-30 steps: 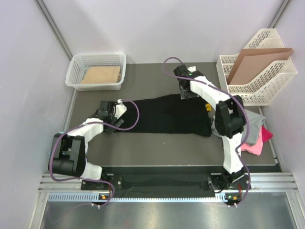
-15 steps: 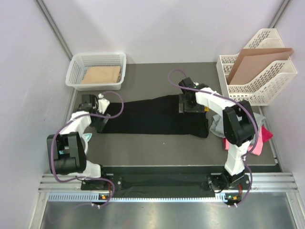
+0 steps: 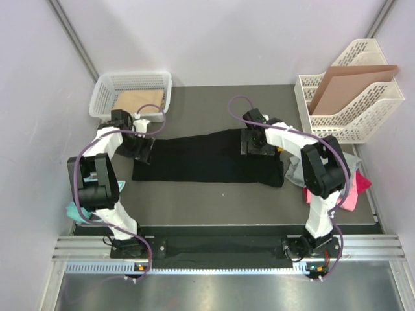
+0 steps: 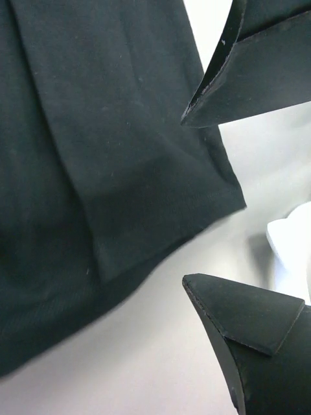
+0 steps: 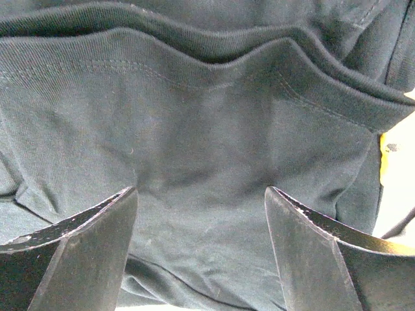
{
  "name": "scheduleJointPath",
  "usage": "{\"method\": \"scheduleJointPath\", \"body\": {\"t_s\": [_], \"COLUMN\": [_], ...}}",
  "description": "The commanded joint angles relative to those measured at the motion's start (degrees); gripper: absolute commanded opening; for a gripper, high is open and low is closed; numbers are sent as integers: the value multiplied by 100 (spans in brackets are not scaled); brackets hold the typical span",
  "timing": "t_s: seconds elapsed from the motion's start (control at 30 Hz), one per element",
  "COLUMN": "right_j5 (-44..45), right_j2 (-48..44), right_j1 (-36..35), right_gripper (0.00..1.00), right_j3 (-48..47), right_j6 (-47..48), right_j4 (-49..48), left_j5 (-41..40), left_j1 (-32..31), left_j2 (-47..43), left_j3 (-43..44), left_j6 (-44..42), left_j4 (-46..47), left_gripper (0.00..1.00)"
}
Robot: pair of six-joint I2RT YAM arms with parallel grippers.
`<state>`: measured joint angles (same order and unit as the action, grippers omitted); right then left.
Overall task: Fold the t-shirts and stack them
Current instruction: Fold the other side of the tshirt into a rectangle, then grab the bottom of the folded rectangular tshirt with left arm
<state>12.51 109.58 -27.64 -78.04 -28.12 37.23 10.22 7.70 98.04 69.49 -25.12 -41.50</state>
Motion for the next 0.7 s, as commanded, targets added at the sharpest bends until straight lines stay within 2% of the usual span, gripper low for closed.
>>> {"method": "scheduleJointPath", "body": {"t_s": [0.0,0.3,0.67], "right_j5": [14,-65,-100], "right_j2": [-332,-710,-1018], "right_j1": [-49,-40,-92], "right_gripper": [78,77,68], "right_j3": [104,483,518], "right_j6": [52,70,-1], "right_j4": [-260,-401,-357], "left_j5": [472,437,789], "left_j1": [266,548,478], "left_j2": [390,1033,1376], "left_j3": [327,618,653], "left_j6": [209,333,254], "left_j4": [-333,-43,1], "left_gripper": [99,98,91]}}
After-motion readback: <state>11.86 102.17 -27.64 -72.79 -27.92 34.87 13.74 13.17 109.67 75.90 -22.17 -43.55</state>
